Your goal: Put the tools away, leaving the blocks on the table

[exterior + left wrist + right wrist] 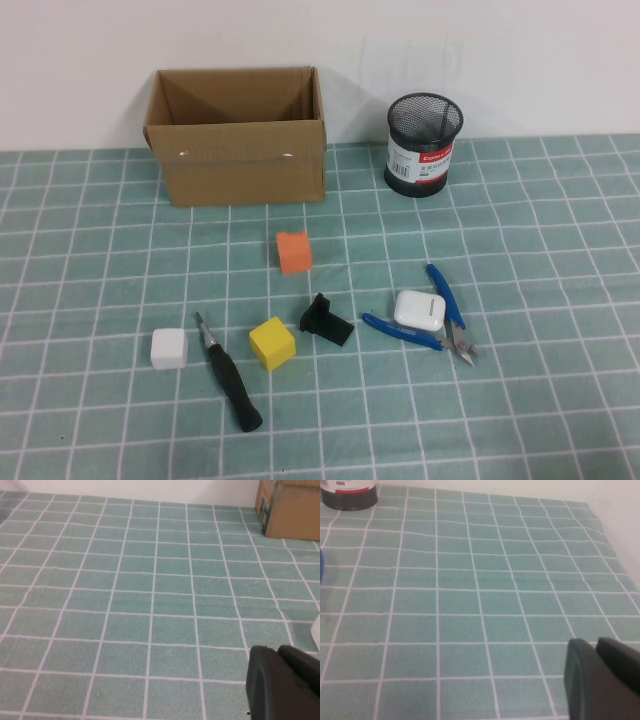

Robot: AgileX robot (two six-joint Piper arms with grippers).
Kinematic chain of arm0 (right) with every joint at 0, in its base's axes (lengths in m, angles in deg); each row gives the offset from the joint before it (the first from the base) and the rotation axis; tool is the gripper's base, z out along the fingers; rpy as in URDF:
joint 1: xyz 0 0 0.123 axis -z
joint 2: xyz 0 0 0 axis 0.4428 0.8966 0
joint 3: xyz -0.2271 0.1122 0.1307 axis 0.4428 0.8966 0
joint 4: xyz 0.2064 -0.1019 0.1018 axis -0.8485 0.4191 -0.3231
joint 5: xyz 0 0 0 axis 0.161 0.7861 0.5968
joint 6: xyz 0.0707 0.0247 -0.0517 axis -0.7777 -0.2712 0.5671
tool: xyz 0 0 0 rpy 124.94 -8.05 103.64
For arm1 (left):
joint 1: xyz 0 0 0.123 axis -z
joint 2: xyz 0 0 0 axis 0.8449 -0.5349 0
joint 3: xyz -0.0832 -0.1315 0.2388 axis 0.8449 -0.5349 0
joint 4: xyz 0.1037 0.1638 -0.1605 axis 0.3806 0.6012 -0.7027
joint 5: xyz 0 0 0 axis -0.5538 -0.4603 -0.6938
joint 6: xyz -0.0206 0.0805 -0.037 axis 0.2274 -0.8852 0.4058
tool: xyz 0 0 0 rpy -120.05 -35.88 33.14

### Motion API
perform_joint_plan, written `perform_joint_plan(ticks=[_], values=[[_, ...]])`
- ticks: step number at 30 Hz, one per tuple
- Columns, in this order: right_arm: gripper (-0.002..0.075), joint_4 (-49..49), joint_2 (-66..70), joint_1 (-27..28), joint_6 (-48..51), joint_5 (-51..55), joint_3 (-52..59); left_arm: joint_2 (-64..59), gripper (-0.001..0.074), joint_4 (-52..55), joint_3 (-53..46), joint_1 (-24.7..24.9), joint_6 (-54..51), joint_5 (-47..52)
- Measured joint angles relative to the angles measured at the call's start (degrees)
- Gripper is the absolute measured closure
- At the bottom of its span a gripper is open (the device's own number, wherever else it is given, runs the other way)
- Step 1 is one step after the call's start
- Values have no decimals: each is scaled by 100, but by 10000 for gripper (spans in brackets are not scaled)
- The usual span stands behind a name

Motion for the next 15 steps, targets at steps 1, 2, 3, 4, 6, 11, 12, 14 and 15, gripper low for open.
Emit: perform_joint_plan(ticks=[1, 2, 3, 4, 6, 11, 12, 14, 15], values=[[734, 0, 0, 0, 0, 0, 0, 0, 739, 0, 0, 0, 0, 0], [734, 0, 0, 0, 0, 0, 0, 0, 739, 0, 0, 0, 0, 0], [733, 0, 0, 0, 0, 0, 0, 0, 739, 0, 0, 0, 0, 0], [733, 0, 0, 0, 0, 0, 0, 0, 739, 0, 0, 0, 0, 0], [733, 0, 0, 0, 0, 0, 0, 0, 739, 0, 0, 0, 0, 0], [733, 0, 0, 0, 0, 0, 0, 0, 739, -592, 0, 0, 441, -209], [733, 0, 0, 0, 0, 0, 0, 0, 739, -805, 0, 0, 617, -319], [733, 0, 0, 0, 0, 0, 0, 0, 739, -1153, 0, 0, 915, -593], [734, 0, 0, 0, 0, 0, 0, 0, 739, -1336, 0, 0, 1059, -741]])
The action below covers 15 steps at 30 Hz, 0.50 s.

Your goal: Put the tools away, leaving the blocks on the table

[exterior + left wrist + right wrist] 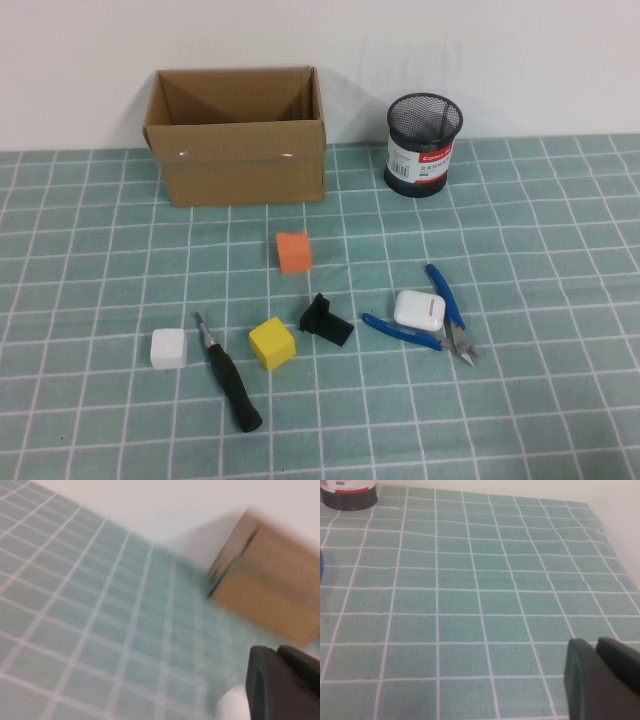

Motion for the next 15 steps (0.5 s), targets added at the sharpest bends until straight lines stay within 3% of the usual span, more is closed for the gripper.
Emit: perform_joint_plan(ticks=[10, 15], values=[[734, 0, 0, 0, 0, 0, 0, 0, 739, -765, 0, 0, 506, -533], [733, 0, 0, 0, 0, 0, 0, -224, 739, -936, 821, 0, 562, 637]])
